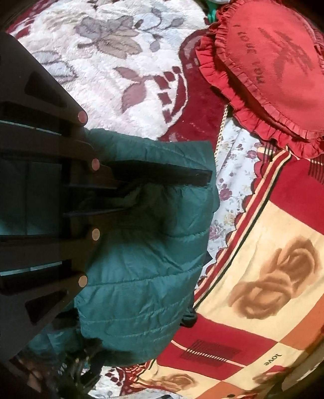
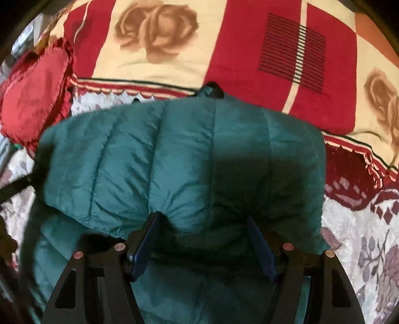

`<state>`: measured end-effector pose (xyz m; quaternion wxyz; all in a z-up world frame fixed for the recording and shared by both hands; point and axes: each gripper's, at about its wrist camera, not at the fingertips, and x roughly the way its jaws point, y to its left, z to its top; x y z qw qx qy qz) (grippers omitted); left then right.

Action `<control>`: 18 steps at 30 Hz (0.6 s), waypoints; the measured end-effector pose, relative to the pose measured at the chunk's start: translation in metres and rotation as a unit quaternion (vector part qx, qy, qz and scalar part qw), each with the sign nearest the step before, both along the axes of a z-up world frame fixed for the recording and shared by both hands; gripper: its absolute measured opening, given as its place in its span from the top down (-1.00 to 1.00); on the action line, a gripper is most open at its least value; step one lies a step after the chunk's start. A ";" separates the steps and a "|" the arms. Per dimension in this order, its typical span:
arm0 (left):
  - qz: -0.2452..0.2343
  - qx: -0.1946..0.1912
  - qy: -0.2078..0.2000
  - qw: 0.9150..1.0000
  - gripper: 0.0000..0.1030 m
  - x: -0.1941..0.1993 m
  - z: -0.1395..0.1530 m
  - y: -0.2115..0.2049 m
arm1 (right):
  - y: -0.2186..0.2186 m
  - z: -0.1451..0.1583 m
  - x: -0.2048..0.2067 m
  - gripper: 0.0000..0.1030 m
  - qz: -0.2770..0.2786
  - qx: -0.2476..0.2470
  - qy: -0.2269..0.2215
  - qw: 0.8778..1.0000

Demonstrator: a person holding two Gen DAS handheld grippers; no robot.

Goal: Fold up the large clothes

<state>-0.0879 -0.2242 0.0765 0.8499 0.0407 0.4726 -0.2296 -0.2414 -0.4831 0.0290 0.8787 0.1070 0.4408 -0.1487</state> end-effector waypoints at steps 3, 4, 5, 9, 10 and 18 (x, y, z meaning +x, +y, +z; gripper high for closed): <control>-0.001 0.003 -0.003 1.000 0.70 -0.003 0.002 0.001 | 0.006 0.001 0.001 -0.35 0.000 -0.021 0.008 1.000; -0.001 0.002 -0.003 1.000 0.70 -0.004 0.004 0.002 | 0.008 0.003 0.001 -0.35 0.001 -0.026 0.013 1.000; 0.000 0.001 -0.002 1.000 0.70 -0.005 0.007 0.003 | 0.009 0.005 0.000 -0.35 -0.001 -0.026 0.015 1.000; -0.003 -0.011 -0.009 1.000 0.66 -0.015 0.027 0.012 | 0.008 0.018 -0.011 -0.35 -0.013 -0.018 0.007 1.000; -0.004 -0.010 -0.019 1.000 0.63 -0.020 0.034 0.013 | 0.009 0.023 -0.013 -0.35 -0.013 -0.016 0.001 1.000; -0.011 -0.020 -0.083 0.996 0.62 -0.046 0.080 0.019 | 0.025 0.060 -0.023 -0.35 0.001 -0.011 -0.041 0.999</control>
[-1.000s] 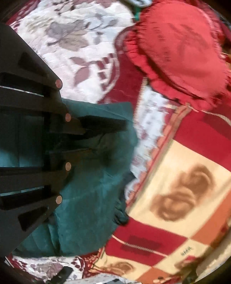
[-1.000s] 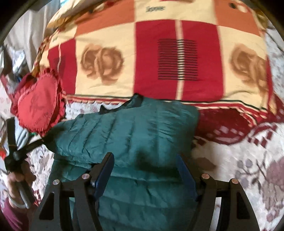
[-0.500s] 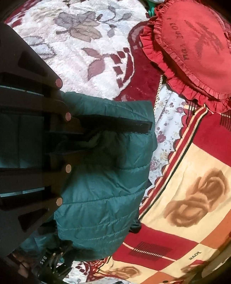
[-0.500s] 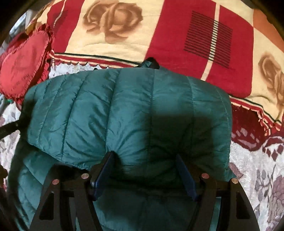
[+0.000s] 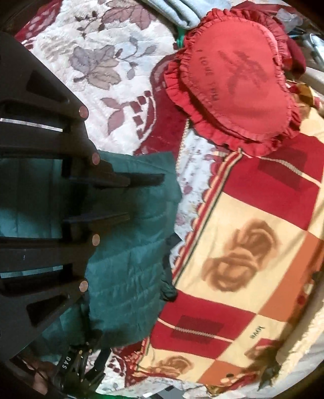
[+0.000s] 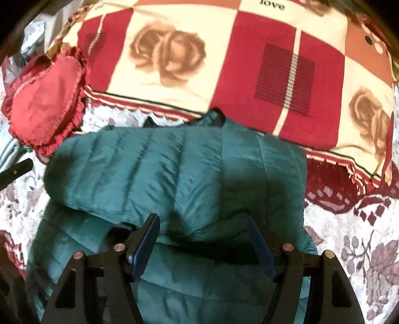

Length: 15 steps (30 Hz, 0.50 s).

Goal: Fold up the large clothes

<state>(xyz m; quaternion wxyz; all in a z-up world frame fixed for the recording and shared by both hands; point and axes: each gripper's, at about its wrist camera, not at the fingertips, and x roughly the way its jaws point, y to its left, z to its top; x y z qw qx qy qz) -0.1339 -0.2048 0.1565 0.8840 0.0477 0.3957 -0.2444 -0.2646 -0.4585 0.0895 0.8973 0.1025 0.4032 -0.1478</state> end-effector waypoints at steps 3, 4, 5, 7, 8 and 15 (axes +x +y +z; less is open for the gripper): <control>-0.008 -0.023 0.008 1.000 0.40 -0.001 0.003 -0.004 | 0.005 0.011 0.005 -0.35 0.007 0.010 -0.014 1.000; -0.009 -0.024 0.011 1.000 0.18 -0.001 0.000 -0.008 | 0.005 0.012 0.006 -0.35 0.007 0.011 -0.014 1.000; -0.009 -0.024 0.010 1.000 0.09 -0.002 -0.003 -0.011 | 0.006 0.012 0.010 -0.35 0.007 0.013 -0.013 1.000; -0.011 -0.018 0.010 1.000 0.09 0.000 -0.015 -0.020 | 0.007 0.009 0.017 -0.35 0.006 0.014 -0.013 1.000; -0.012 -0.010 0.014 1.000 0.09 0.001 -0.021 -0.024 | 0.009 0.006 0.019 -0.35 0.007 0.014 -0.012 1.000; 0.008 0.043 0.048 0.998 0.09 0.026 -0.077 -0.040 | 0.026 -0.033 0.051 -0.35 0.017 0.018 0.022 0.999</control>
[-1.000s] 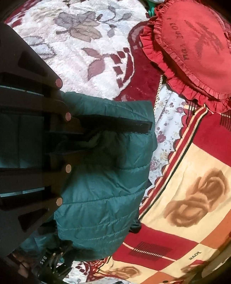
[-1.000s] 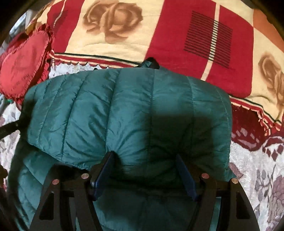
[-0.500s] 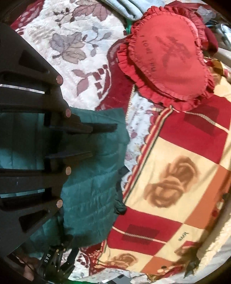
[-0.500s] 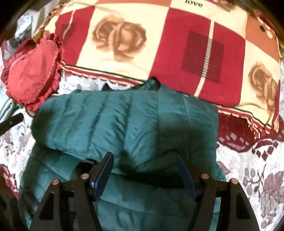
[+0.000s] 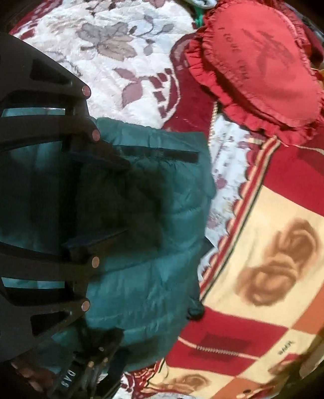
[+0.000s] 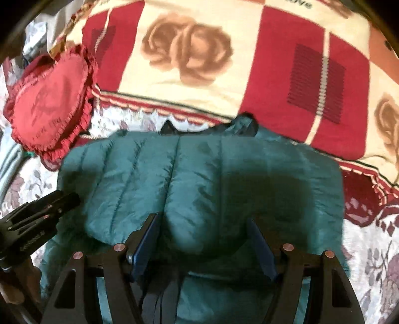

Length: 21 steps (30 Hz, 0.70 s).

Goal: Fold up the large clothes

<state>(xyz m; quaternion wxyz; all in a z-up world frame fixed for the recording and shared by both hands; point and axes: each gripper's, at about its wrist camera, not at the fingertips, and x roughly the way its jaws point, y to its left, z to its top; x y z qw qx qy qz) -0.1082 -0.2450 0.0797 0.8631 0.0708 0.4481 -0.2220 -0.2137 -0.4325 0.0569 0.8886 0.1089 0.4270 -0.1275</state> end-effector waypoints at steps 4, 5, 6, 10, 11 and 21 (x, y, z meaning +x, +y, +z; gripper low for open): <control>-0.002 0.005 0.000 1.000 0.09 0.004 -0.012 -0.003 | -0.002 -0.022 0.007 -0.36 0.001 -0.001 0.010 1.000; -0.004 0.010 -0.003 1.000 0.09 0.004 -0.013 -0.005 | -0.003 -0.023 0.007 -0.36 0.002 0.000 0.009 1.000; -0.007 0.017 -0.007 1.000 0.09 0.004 -0.014 -0.008 | -0.004 -0.022 0.006 -0.36 0.005 0.000 0.010 1.000; -0.008 0.018 -0.004 1.000 0.08 0.008 -0.015 -0.009 | -0.011 0.001 -0.009 -0.36 0.005 -0.010 -0.006 1.000; -0.008 0.015 -0.002 1.000 0.08 0.009 -0.015 -0.009 | -0.015 0.008 -0.014 -0.36 0.003 -0.019 -0.013 1.000; -0.008 0.008 -0.009 1.000 0.08 0.010 -0.018 -0.010 | -0.080 0.011 -0.014 -0.36 -0.065 -0.049 0.026 0.996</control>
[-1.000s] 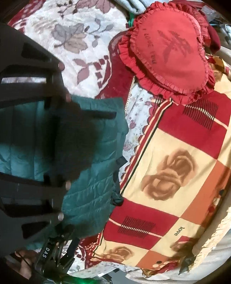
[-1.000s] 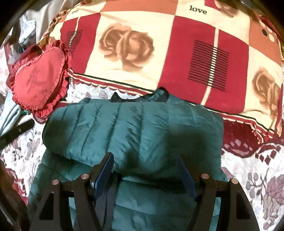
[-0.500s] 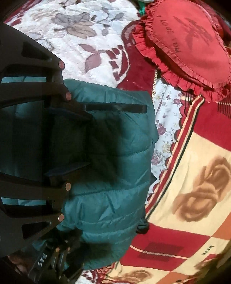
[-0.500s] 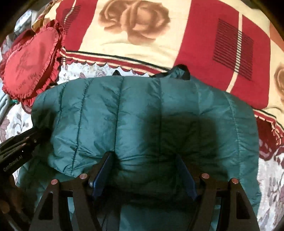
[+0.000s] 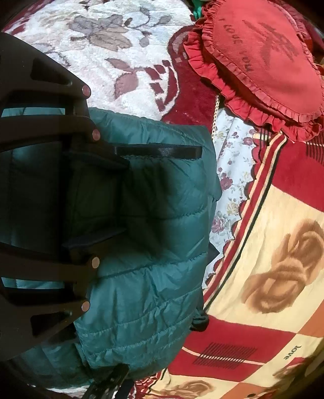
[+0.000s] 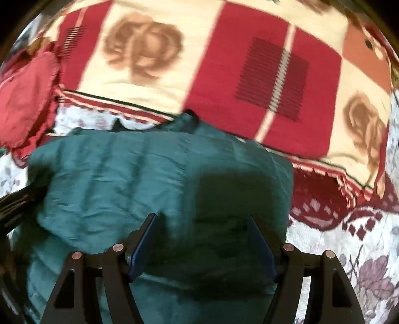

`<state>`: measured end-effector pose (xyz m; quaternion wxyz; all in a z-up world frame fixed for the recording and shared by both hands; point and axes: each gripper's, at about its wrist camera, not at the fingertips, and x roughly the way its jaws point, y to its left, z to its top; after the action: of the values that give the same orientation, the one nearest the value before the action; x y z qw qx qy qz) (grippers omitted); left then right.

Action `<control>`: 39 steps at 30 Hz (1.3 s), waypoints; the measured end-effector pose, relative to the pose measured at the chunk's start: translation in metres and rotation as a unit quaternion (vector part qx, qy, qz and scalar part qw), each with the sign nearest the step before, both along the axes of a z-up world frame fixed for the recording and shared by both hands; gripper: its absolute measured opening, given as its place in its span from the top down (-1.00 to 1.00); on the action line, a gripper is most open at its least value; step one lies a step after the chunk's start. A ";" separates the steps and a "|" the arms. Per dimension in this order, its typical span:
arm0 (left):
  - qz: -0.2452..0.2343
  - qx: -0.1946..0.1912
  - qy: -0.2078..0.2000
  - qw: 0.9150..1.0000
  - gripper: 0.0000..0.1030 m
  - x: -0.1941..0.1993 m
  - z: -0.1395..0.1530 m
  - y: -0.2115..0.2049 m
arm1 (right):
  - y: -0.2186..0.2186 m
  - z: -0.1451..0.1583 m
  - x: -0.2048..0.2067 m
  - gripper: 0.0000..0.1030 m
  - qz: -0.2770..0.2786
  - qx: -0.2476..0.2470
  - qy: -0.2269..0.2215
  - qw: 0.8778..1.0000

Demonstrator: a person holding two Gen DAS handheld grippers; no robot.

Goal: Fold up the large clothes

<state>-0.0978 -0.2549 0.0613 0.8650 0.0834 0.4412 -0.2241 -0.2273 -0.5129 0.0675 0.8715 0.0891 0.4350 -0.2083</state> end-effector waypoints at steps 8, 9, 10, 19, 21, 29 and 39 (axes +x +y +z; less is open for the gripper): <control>0.000 -0.004 -0.007 1.000 0.06 0.001 -0.002 -0.001 | -0.009 -0.022 0.007 -0.43 -0.007 0.010 0.000 1.000; 0.000 -0.004 -0.007 1.000 0.06 0.001 -0.003 -0.001 | -0.009 -0.022 0.008 -0.43 -0.007 0.012 0.000 1.000; -0.001 -0.004 -0.008 1.000 0.06 0.001 -0.003 -0.001 | -0.010 -0.021 0.007 -0.43 -0.007 0.014 0.001 1.000; -0.007 -0.004 -0.008 1.000 0.06 0.001 -0.002 -0.001 | -0.005 -0.004 -0.017 -0.44 -0.015 0.026 -0.003 1.000; -0.006 -0.004 -0.009 1.000 0.06 -0.001 -0.001 0.000 | -0.005 -0.002 -0.020 -0.44 -0.015 0.026 -0.005 1.000; -0.009 -0.005 -0.007 1.000 0.06 -0.002 0.000 0.003 | -0.020 -0.016 -0.012 -0.49 -0.028 0.038 0.019 0.999; -0.010 -0.004 -0.009 1.000 0.02 -0.004 0.005 0.001 | -0.037 0.002 -0.040 -0.53 -0.045 0.093 -0.016 0.995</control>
<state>-0.1017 -0.2540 0.0661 0.8671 0.0857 0.4316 -0.2337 -0.2673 -0.5500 0.0693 0.8561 0.1926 0.4338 -0.2043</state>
